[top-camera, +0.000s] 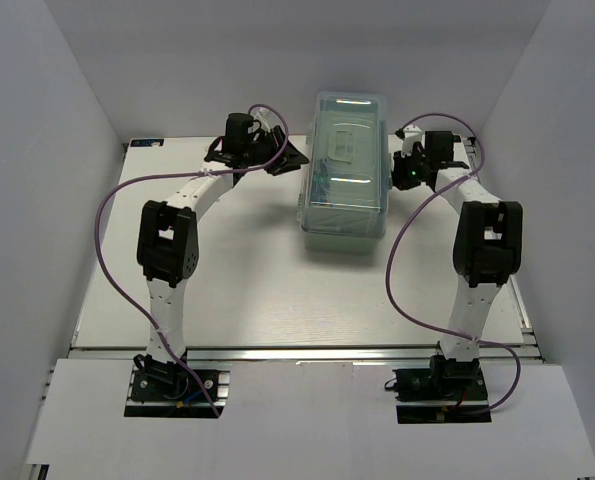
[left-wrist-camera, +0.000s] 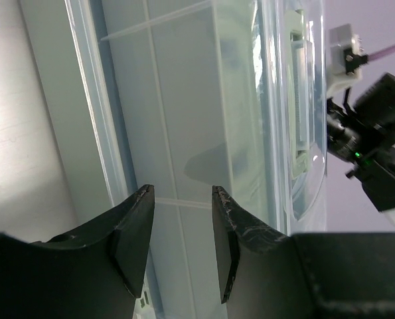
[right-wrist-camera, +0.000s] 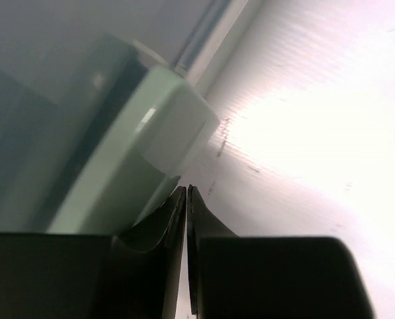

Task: Sort the tools into containers

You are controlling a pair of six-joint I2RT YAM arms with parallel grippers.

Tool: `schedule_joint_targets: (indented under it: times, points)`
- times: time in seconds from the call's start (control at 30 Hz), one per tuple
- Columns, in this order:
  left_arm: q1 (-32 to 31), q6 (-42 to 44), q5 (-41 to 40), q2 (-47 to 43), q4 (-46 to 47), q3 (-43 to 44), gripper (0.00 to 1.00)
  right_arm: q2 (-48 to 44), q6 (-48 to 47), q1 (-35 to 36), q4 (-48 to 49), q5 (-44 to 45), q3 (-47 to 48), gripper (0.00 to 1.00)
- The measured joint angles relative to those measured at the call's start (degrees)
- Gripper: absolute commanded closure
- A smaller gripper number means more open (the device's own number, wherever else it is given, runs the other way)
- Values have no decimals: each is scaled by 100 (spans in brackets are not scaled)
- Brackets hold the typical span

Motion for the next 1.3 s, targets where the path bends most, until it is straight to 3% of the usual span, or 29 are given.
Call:
schedule_joint_targets:
  times: [0.37,1.3]
  points:
    - [4,7,-63,146,-42,210,50,-455,-603,409,-87,1296,-31,89]
    - [4,-9,-120,243,-33,286,50,-981,-404,378,656,1095,-901,93]
